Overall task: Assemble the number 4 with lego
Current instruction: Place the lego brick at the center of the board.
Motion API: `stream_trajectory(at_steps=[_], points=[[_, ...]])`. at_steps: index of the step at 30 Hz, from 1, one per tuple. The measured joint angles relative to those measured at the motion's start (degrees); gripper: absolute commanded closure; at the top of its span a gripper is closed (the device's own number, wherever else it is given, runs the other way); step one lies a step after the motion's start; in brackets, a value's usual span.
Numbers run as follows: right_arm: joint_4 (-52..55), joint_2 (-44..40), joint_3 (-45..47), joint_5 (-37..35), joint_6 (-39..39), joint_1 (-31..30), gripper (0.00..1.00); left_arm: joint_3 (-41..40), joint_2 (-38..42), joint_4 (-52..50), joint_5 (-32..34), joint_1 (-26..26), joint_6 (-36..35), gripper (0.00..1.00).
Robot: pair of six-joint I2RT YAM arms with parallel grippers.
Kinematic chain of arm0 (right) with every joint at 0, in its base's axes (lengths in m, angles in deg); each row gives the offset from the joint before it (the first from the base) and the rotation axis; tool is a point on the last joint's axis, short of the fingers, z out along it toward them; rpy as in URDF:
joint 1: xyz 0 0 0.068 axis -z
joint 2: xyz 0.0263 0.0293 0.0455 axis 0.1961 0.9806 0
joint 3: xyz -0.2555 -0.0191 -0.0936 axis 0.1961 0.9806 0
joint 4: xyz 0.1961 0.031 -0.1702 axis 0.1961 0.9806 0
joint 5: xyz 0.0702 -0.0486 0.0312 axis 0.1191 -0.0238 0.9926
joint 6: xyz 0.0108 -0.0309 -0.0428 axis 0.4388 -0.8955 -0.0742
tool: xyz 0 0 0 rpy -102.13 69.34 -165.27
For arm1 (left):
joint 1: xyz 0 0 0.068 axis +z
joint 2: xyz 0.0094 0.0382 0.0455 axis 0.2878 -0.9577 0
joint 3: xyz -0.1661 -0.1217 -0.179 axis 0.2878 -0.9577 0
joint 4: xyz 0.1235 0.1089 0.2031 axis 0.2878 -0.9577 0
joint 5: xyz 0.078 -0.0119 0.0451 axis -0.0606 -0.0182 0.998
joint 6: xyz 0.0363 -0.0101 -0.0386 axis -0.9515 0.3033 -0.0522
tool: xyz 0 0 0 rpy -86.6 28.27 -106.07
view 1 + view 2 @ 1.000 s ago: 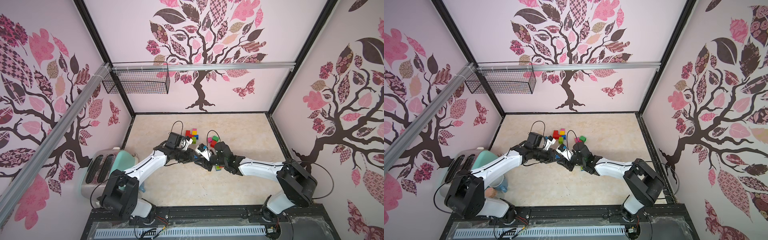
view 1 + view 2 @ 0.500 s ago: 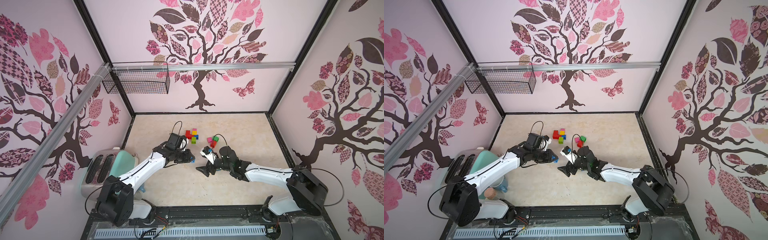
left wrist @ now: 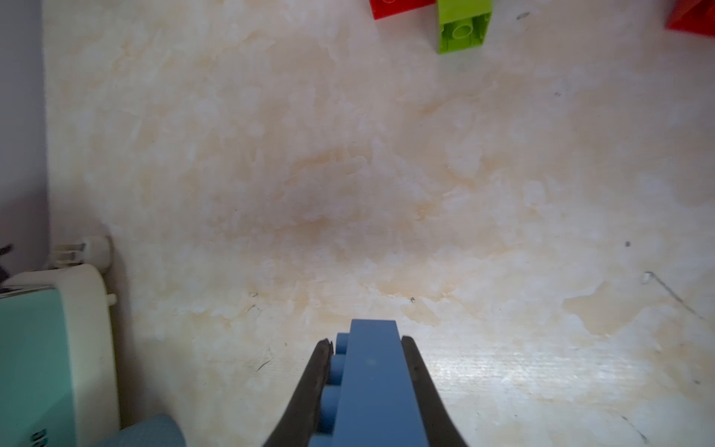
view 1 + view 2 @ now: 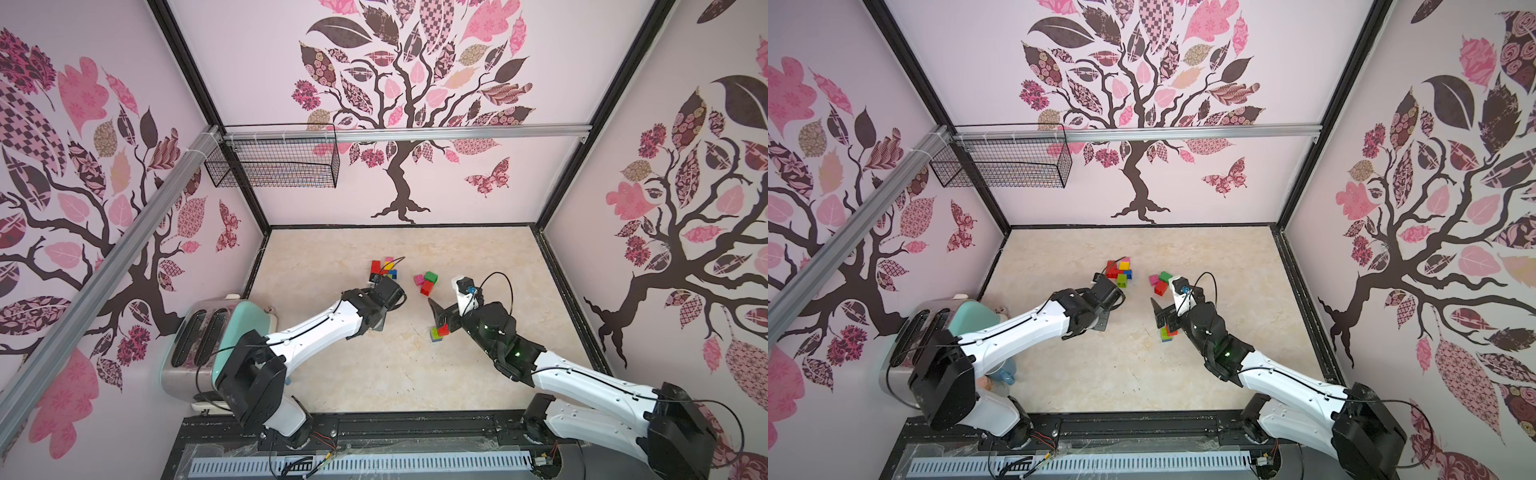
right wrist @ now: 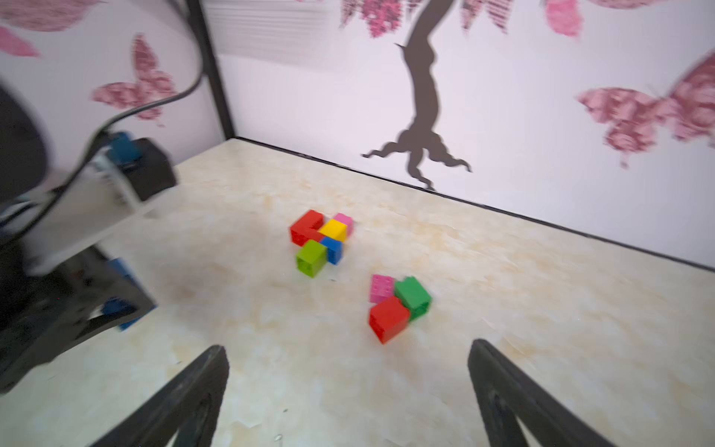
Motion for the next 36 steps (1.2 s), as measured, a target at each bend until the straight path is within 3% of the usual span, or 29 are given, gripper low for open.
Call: stream_trajectory(at_steps=[8, 17, 19, 23, 29, 36], points=[[3.3, 1.0, -0.2, -11.0, 10.1, 2.7, 0.00, 5.8, -15.4, -9.2, 11.7, -3.9, 4.6, 0.99], [7.5, 1.2, -0.9, -12.8, 12.8, 3.1, 0.00, 7.8, -25.1, -15.1, 14.8, -5.8, 8.5, 0.88], [8.2, 1.4, -1.4, -12.8, 12.8, 3.1, 0.00, 8.2, -26.3, -15.9, 14.7, -5.8, 9.0, 0.81], [9.3, 1.5, -2.1, -12.7, 12.9, 3.1, 0.01, 9.3, -27.9, -16.9, 15.1, -6.3, 9.8, 0.51], [10.2, 1.5, -2.3, -12.7, 14.3, 3.1, 0.01, 10.6, -27.8, -17.1, 14.1, -6.9, 8.6, 0.38], [11.4, 2.6, -3.2, -13.1, 13.7, 3.2, 0.01, 10.7, -20.7, -11.9, 5.8, -6.9, 5.1, 0.22]])
